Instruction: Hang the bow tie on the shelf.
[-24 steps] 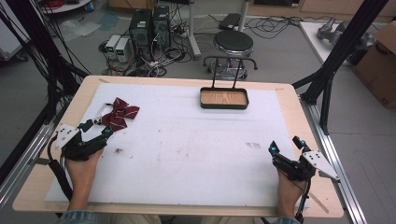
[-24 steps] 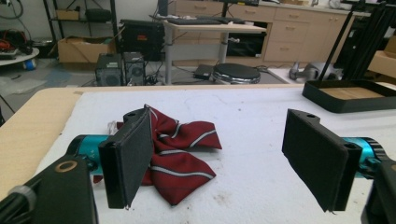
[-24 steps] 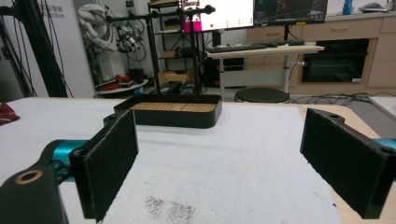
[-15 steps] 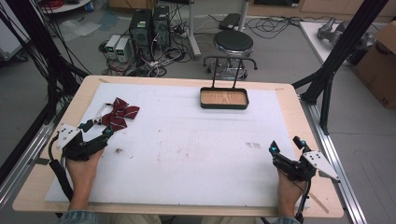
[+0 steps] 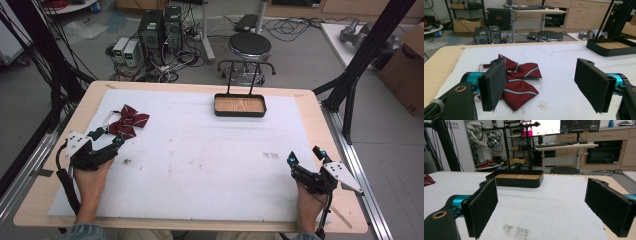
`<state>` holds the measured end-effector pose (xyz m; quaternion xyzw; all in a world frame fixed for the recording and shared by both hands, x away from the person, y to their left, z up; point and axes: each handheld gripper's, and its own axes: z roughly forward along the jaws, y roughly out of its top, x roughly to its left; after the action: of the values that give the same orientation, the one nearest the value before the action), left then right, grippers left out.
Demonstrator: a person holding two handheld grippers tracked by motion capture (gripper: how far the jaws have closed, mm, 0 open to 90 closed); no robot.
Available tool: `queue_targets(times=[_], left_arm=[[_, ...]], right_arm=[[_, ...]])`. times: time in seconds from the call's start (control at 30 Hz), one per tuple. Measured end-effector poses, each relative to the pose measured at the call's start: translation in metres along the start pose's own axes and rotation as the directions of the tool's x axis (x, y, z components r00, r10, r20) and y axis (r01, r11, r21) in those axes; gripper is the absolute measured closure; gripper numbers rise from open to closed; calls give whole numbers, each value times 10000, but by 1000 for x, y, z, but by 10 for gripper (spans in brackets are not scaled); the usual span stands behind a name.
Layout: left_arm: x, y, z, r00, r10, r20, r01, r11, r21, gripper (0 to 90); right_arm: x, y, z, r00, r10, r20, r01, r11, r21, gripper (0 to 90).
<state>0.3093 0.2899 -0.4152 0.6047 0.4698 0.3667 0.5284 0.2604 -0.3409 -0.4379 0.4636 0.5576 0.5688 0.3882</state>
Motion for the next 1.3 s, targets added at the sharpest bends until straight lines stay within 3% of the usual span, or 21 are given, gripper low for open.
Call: queue_targets(times=[0.1, 0.2, 0.23, 0.27, 0.43, 0.53, 0.63, 0.67, 0.83, 1.0, 1.03, 1.3], left_arm=[[3, 4, 8, 10000, 84, 25, -84, 9999, 79, 261], [9, 6, 22, 9999, -77, -84, 77, 10000, -33, 273], [16, 7, 35, 9997, -183, -170, 185, 9997, 160, 278], [16, 7, 35, 9997, -183, -170, 185, 9997, 160, 279], [35, 14, 75, 9969, -750, -228, 767, 9933, 861, 283], [44, 14, 88, 9952, -948, -252, 970, 9894, 1081, 290], [48, 11, 93, 9945, -977, -381, 1013, 9890, 1074, 322], [52, 6, 96, 9951, -791, -600, 862, 9881, 1274, 331], [60, 1, 107, 9931, -941, -701, 1061, 9753, 1936, 330], [61, -1, 112, 9919, -989, -802, 1125, 9754, 1893, 358], [62, -2, 115, 9920, -1025, -734, 1160, 9699, 2141, 358], [59, -7, 127, 9935, -1009, -536, 1113, 9598, 2577, 394]], right_arm=[[0, 0, 0, 10000, -11, -2, 11, 10000, -7, 103], [0, 0, 1, 10000, 35, -19, -35, 10000, 47, 103], [0, 0, 0, 10000, 30, -15, -30, 10000, 57, 103], [0, 0, 1, 10000, 29, -13, -29, 10000, 61, 103], [0, -1, 1, 10000, -10, -82, 11, 10000, 84, 103], [0, -1, 1, 9999, 25, -114, -23, 9999, 129, 103], [0, -1, 1, 9999, 3, -133, -1, 9999, 134, 103], [0, -1, 1, 9999, 3, -141, -1, 9999, 120, 103], [0, -1, 1, 9999, 54, -140, -52, 9999, 129, 103], [-1, -1, 1, 9998, 86, -174, -85, 9999, 97, 103], [-1, -1, 0, 9998, 130, -161, -128, 9999, 96, 103], [-1, -1, 1, 9998, 138, -175, -137, 9999, 55, 103]])
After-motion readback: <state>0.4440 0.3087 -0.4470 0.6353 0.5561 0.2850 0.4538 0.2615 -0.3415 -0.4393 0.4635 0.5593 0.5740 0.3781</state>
